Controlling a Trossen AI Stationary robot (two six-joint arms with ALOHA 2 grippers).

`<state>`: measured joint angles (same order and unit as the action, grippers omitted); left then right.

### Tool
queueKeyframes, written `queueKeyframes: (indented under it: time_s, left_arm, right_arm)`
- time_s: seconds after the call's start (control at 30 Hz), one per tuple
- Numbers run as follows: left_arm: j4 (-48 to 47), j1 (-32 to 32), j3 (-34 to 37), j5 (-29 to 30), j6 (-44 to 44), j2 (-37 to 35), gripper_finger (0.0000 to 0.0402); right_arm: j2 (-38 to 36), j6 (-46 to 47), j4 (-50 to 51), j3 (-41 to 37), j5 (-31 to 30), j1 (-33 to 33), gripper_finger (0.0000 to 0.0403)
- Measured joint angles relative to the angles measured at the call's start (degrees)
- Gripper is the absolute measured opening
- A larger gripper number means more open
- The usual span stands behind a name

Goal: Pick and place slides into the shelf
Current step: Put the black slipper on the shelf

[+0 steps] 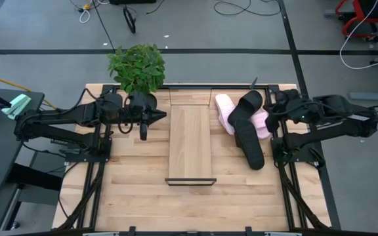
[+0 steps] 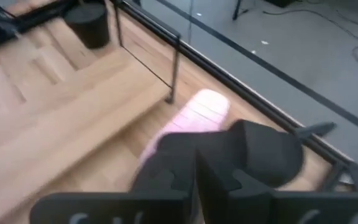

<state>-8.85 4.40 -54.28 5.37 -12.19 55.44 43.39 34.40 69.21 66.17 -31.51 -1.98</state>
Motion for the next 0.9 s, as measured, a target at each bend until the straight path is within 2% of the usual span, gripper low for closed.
queueKeyframes:
  time_s: [0.17, 0.27, 0.43, 0.63, 0.9]
  left_arm:
    - [-0.1, 0.0, 0.0, 0.0, 0.0, 0.0, 0.0031]
    - [-0.1, 0.0, 0.0, 0.0, 0.0, 0.0, 0.0026]
    - [-0.1, 0.0, 0.0, 0.0, 0.0, 0.0, 0.0019]
    - [0.0, 0.0, 0.0, 0.0, 0.0, 0.0, 0.0025]
    - [0.0, 0.0, 0.0, 0.0, -0.7, 0.0, 0.0034]
  right_arm:
    - [2.0, -2.0, -4.8, 0.0, -0.1, 0.4, 0.0019]
    - [2.8, 2.6, -4.3, 0.0, 1.1, 3.5, 0.0019]
    - [2.7, 2.0, -4.1, 0.0, 9.7, 12.9, 0.0027]
    - [3.4, -3.3, -4.1, 0.0, 18.2, 26.7, 0.0063]
    - [9.1, -11.7, -4.1, 0.0, 32.5, 44.9, 0.0111]
